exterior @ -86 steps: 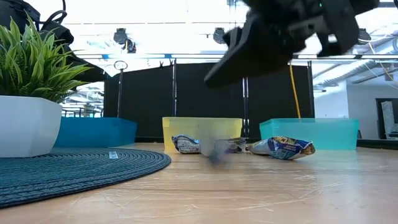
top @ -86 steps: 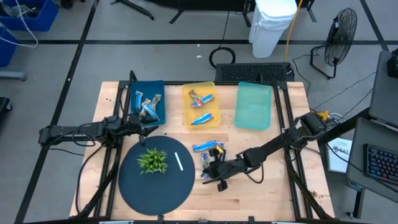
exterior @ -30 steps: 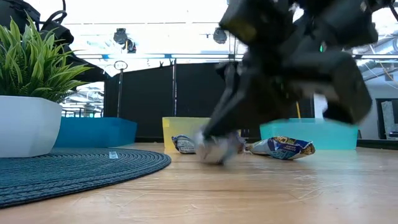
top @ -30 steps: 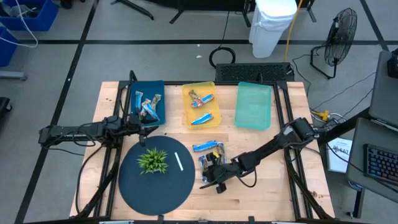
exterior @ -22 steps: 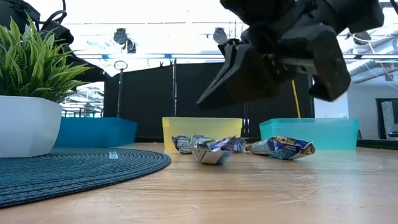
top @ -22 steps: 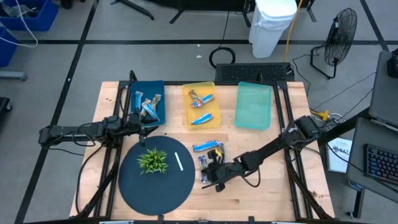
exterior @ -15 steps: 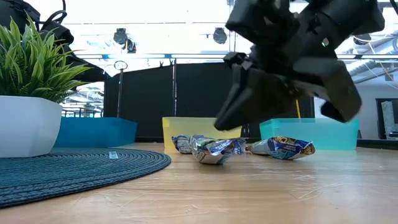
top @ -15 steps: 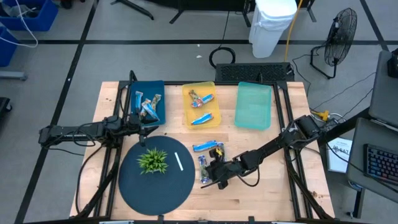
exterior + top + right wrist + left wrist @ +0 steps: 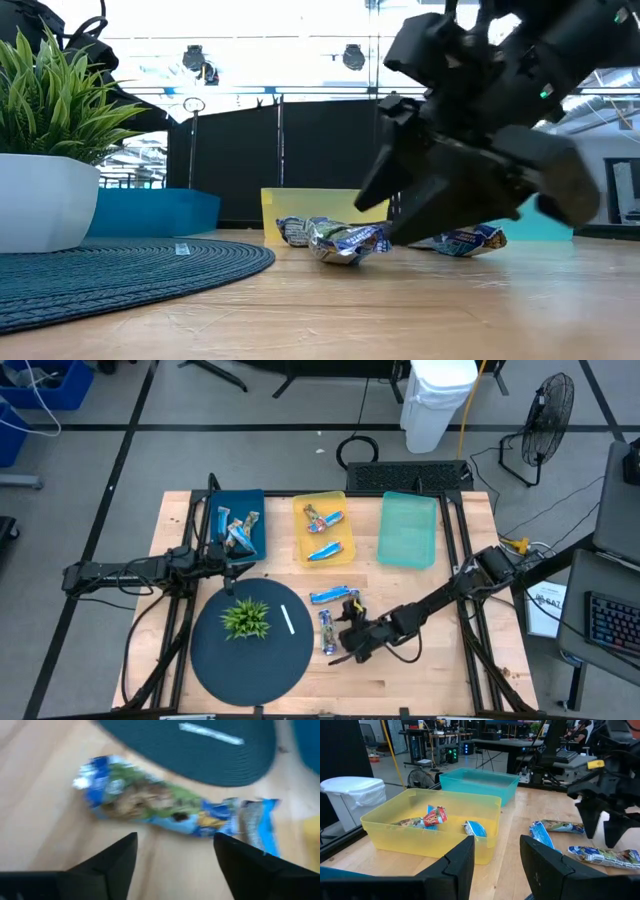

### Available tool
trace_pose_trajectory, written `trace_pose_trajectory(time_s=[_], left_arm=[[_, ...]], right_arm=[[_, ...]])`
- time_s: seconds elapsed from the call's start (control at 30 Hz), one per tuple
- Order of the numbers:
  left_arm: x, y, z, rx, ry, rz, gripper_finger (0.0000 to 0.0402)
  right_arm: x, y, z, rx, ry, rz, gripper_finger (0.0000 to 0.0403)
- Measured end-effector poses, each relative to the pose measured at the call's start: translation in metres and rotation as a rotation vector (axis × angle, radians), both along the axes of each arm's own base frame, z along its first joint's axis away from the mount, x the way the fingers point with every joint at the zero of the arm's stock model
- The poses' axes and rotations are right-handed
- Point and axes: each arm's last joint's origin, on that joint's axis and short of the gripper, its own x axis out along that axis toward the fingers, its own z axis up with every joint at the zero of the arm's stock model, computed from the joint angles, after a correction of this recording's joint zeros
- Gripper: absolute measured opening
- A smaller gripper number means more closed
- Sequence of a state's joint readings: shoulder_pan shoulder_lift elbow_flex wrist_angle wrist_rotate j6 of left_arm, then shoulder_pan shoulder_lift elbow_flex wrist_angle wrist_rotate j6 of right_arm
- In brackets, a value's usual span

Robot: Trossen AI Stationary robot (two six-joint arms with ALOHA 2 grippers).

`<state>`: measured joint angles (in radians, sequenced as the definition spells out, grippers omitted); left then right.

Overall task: Pick and place Granola Bars by type
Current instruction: Put the blue granola bar into the green bin

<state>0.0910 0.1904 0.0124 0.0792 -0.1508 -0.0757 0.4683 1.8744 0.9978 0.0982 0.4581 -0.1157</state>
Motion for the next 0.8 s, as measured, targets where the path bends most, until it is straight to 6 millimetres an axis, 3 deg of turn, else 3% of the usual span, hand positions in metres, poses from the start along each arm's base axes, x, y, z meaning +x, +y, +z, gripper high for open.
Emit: trace_pose_trajectory(time_s=[0.2,0.5,0.8], left_arm=[[0.0,0.0,0.0,0.0,0.0,0.0,0.0161],[0.0,0.0,0.0,0.0,0.0,0.0,0.0161],[0.0,0.0,0.0,0.0,0.001,0.0,0.0161]], right_arm=[[0.001,-0.004,-0.009,0.057,-0.123,-0.025,0.0276],[0.004,0.001,-0.04,0.048,-0.101,-0.007,0.0271],[0.012,0.002,-0.035,-0.013,-0.225,0.026,0.0264]])
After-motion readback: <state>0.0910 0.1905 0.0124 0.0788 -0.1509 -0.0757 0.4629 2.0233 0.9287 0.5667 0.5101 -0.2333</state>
